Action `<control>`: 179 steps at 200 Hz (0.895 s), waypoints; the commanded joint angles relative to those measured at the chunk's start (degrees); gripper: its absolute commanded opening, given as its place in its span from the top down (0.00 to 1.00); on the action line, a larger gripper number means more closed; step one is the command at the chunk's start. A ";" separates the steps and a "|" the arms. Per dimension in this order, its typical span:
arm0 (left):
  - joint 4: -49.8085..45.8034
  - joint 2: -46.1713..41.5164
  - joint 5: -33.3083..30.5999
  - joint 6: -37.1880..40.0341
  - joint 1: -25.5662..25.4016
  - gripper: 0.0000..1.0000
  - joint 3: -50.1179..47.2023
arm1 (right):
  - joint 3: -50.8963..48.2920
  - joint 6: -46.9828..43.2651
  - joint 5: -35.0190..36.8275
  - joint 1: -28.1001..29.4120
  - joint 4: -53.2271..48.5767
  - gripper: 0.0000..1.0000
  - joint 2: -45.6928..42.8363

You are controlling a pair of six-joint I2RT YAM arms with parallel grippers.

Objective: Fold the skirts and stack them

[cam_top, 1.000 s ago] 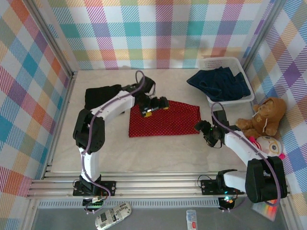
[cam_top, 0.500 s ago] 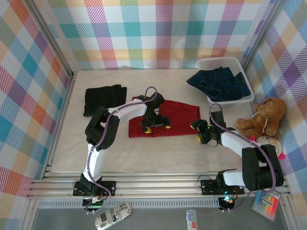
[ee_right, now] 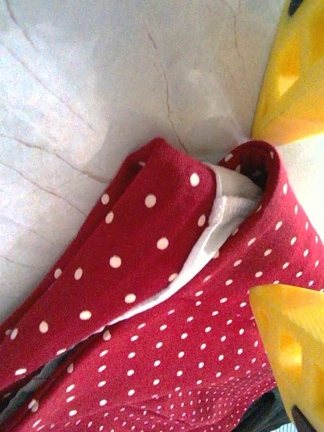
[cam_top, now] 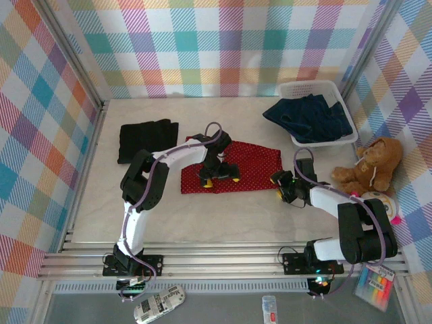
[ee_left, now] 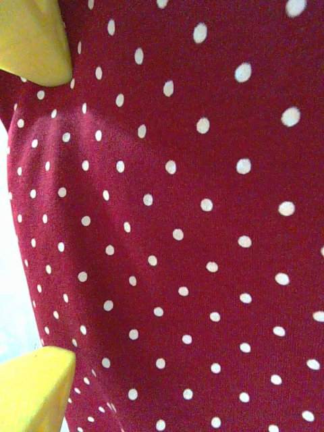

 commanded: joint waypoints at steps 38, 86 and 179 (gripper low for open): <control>-1.45 -3.19 1.85 0.88 0.78 0.00 -0.74 | -2.24 -3.30 2.39 1.01 17.40 0.85 1.25; -0.34 -13.09 -4.98 0.57 9.08 0.00 -8.09 | -4.76 -4.81 4.10 1.01 15.87 1.00 -0.47; 4.94 -7.11 -8.11 2.58 18.70 0.47 -12.48 | -3.55 -10.85 6.24 1.02 12.75 1.00 -3.40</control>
